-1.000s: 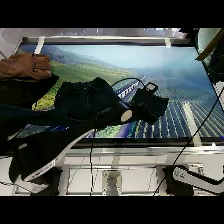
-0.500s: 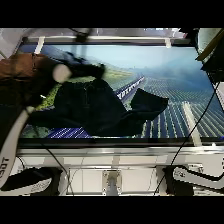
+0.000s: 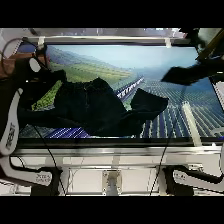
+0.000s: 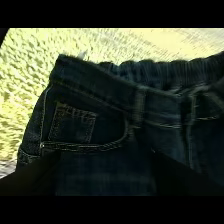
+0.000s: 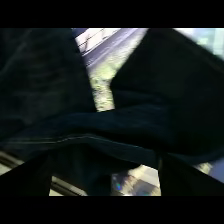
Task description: Fold the clothes and pants, and hang the long-sleeved shirts on hangers.
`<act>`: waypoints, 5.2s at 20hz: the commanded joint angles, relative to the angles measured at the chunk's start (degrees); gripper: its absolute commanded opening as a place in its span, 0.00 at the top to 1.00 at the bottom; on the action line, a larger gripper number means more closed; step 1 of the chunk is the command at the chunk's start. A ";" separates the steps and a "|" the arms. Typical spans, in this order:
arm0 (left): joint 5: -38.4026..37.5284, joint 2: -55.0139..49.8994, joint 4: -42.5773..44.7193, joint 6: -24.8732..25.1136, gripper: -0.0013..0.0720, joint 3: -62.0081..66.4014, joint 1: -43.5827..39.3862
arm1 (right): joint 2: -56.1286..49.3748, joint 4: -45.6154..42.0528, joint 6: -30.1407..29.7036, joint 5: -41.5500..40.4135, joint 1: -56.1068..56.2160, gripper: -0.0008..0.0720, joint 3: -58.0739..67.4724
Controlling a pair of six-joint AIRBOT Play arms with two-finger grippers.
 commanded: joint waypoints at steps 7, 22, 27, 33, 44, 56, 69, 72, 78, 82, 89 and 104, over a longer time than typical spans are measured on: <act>6.38 -13.18 -1.40 1.90 0.31 2.86 2.34 | -17.20 0.04 -12.13 -27.89 43.52 0.05 -7.89; 7.67 -14.69 -0.72 1.90 0.28 5.01 5.01 | -44.33 7.76 -19.19 -21.62 52.87 0.09 23.21; 7.65 -16.76 -0.76 1.88 0.28 5.01 5.01 | -49.42 7.50 -18.95 -21.92 53.70 0.19 28.22; 7.65 -18.58 -0.98 1.88 0.96 5.01 4.90 | -50.69 7.23 -18.10 -21.79 55.08 0.92 28.17; 3.67 -1.18 2.27 1.90 0.96 5.07 9.64 | -33.35 -25.03 -2.60 -0.39 36.35 0.96 28.17; -14.08 21.77 0.17 2.51 0.96 -1.55 -0.04 | -3.41 -24.85 -7.23 0.74 7.45 0.96 27.39; 3.30 22.91 10.73 -7.43 0.96 -20.55 1.66 | -12.85 -1.77 -3.17 6.97 10.60 0.24 17.40; 11.72 22.91 10.75 -8.81 0.96 -19.47 2.10 | -12.85 -1.70 -3.32 6.82 16.04 0.24 5.99; 21.03 22.91 11.56 -8.92 0.96 -13.75 2.40 | -12.87 0.83 -3.28 -22.51 30.88 0.24 -20.55; 24.94 22.91 11.37 -8.94 0.96 -12.44 3.34 | -13.55 -1.01 -1.68 -33.79 35.56 0.27 -22.43; 25.64 22.91 11.37 -8.92 0.96 -12.44 3.34 | -19.32 -2.84 -0.68 -38.40 34.97 0.42 -22.21; 23.76 26.49 11.39 -8.70 0.96 -12.44 5.31 | -13.94 -11.21 -0.74 -25.42 28.15 0.96 -11.80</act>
